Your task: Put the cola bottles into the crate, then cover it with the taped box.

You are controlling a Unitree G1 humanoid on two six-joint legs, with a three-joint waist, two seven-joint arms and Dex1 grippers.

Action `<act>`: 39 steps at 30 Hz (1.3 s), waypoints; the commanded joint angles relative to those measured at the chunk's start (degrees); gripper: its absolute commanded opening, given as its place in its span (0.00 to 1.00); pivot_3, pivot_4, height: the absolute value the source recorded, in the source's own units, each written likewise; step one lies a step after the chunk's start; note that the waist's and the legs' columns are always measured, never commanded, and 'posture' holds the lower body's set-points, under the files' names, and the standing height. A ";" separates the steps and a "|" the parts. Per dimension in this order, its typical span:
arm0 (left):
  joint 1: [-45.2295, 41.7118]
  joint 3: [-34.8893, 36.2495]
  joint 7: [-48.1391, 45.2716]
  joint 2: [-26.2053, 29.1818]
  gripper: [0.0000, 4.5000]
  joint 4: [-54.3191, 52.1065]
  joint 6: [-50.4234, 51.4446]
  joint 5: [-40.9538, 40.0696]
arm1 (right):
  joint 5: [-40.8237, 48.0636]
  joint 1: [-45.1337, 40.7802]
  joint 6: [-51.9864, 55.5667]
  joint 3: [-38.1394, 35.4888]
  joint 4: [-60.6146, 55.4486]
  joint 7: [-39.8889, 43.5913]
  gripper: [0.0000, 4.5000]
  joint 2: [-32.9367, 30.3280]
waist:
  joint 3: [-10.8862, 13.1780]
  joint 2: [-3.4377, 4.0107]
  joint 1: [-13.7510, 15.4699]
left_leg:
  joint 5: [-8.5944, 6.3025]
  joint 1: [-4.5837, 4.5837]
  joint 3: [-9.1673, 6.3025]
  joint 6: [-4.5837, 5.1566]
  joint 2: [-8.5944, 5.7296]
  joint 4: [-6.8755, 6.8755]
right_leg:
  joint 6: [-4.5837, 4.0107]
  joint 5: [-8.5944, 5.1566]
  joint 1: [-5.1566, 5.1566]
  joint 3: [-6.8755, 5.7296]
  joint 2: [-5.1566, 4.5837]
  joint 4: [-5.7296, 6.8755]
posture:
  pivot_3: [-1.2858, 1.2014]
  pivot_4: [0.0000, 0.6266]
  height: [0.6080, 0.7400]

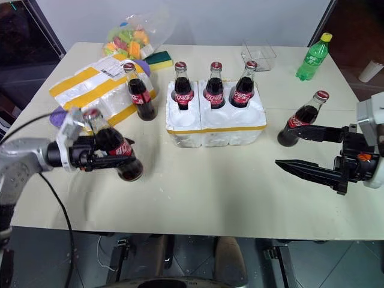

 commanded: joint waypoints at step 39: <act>-31.14 -10.03 8.51 -28.43 0.99 20.95 -19.82 28.52 | 5.47 -0.62 -5.10 5.86 -5.50 -19.51 1.00 8.24 | 0.01 0.02 -1.04 | 0.00 -0.02 -0.19 0.03 -0.10 -0.13 | 0.40 0.00 -0.26 0.01 0.03 0.50 | 0.52 0.24 0.99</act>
